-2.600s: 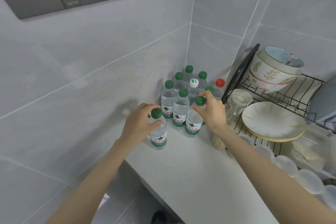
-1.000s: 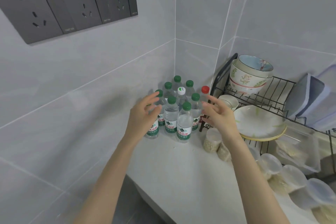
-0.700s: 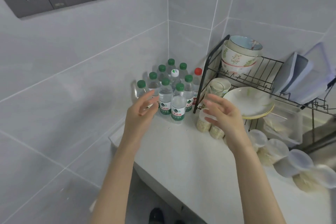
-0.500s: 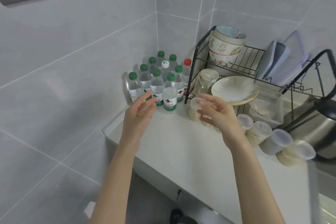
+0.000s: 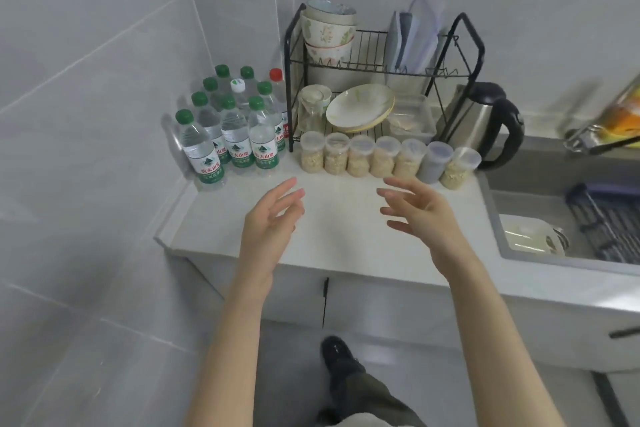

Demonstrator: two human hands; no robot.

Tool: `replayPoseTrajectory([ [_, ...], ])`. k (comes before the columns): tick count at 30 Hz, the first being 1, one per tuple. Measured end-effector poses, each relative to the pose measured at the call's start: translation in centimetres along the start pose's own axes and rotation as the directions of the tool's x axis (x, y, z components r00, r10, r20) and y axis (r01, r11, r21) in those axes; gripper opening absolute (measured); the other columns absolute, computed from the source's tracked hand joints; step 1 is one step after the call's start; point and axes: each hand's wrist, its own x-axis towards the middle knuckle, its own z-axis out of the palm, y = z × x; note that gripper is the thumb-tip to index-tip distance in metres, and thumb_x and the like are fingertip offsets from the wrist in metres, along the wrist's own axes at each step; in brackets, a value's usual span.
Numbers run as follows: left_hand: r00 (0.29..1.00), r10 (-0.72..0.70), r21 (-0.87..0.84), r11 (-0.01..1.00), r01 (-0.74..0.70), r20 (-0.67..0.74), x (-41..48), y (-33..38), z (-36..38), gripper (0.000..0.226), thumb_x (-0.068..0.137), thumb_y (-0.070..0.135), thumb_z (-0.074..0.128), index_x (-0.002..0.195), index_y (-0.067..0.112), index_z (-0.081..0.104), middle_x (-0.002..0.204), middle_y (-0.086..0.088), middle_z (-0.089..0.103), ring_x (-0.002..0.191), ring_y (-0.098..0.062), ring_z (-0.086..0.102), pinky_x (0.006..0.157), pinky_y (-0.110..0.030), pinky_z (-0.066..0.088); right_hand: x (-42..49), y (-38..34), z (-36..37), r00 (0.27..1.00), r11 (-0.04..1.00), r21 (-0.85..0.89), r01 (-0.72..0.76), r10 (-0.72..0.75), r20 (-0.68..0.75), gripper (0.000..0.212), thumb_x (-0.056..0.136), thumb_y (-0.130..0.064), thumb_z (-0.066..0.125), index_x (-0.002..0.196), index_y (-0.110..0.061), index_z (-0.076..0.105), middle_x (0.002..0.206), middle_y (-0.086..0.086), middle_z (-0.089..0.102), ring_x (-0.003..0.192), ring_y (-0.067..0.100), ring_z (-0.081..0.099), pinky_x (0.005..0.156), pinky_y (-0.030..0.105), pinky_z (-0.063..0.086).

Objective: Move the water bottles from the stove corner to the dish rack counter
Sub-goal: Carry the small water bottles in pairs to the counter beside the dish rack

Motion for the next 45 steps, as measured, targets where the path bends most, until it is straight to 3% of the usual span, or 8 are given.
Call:
replayPoseTrajectory([
  [9,0.953,-0.021,0.082,0.997,-0.005,0.302,-4.7,-0.2,5.2,0.035,0.092,0.016,0.059,0.123,0.033,0.059,0.115,0.015,0.067,0.104,0.004,0.060,0.102,-0.036,0.046,-8.3,2.1,-6.3,0.972,1.000,0.030,0.005,0.002,-0.234,0.024,0.092,-0.023,0.062,0.116,-0.025,0.064,0.107,-0.007,0.071,0.096,0.018,0.069,0.088,0.036,0.056],
  [14,0.880,-0.005,0.125,0.990,-0.062,0.474,-7.6,0.1,10.5,0.032,0.093,0.021,0.057,0.122,0.034,0.059,0.117,0.014,0.066,0.109,-0.006,0.061,0.103,-0.037,0.045,-13.1,3.1,-11.1,0.920,0.998,0.060,0.030,-0.004,-0.392,0.025,0.092,-0.023,0.061,0.117,-0.024,0.064,0.107,-0.005,0.071,0.097,0.019,0.069,0.086,0.033,0.057],
  [19,0.784,0.026,0.137,0.980,-0.142,0.620,-12.0,0.5,17.7,0.030,0.094,0.019,0.056,0.122,0.030,0.060,0.115,0.013,0.067,0.106,-0.005,0.063,0.102,-0.035,0.047,-20.0,4.8,-17.6,0.833,0.995,0.086,0.052,0.004,-0.553,0.026,0.092,-0.024,0.061,0.118,-0.025,0.063,0.108,-0.004,0.071,0.095,0.015,0.069,0.087,0.032,0.057],
  [25,0.594,0.028,0.130,0.967,-0.221,0.804,-21.9,-0.7,27.8,0.031,0.095,0.018,0.055,0.123,0.027,0.059,0.115,0.012,0.067,0.109,-0.008,0.062,0.103,-0.035,0.045,-31.3,7.5,-26.7,0.663,0.992,0.107,0.064,0.038,-0.748,0.026,0.093,-0.025,0.060,0.118,-0.026,0.063,0.107,-0.008,0.071,0.094,0.012,0.070,0.086,0.030,0.057],
  [31,0.358,0.001,0.100,0.960,-0.263,0.934,-35.1,-2.9,37.8,0.032,0.094,0.015,0.056,0.125,0.023,0.058,0.117,0.007,0.067,0.112,-0.011,0.061,0.101,-0.033,0.047,-45.3,10.9,-35.5,0.457,0.990,0.125,0.060,0.084,-0.886,0.027,0.093,-0.026,0.060,0.120,-0.027,0.061,0.110,-0.009,0.070,0.097,0.010,0.069,0.088,0.032,0.056],
  [38,0.117,-0.017,0.054,0.946,-0.320,0.993,-47.5,-4.7,46.2,0.029,0.094,0.016,0.057,0.121,0.027,0.058,0.116,0.007,0.066,0.113,-0.010,0.061,0.103,-0.036,0.046,-58.0,14.2,-41.4,0.220,0.971,0.204,0.125,0.173,-0.960,0.025,0.093,-0.024,0.060,0.118,-0.026,0.062,0.108,-0.009,0.072,0.096,0.012,0.070,0.088,0.029,0.056],
  [45,-0.156,-0.105,0.052,0.948,-0.313,0.982,-58.4,-6.0,53.4,0.030,0.095,0.017,0.055,0.122,0.028,0.058,0.116,0.010,0.066,0.107,-0.010,0.064,0.095,-0.031,0.049,-68.0,17.1,-44.8,-0.062,0.956,0.236,0.174,0.250,-0.966,0.023,0.094,-0.021,0.058,0.116,-0.027,0.062,0.104,-0.010,0.073,0.098,0.016,0.069,0.086,0.028,0.057],
])
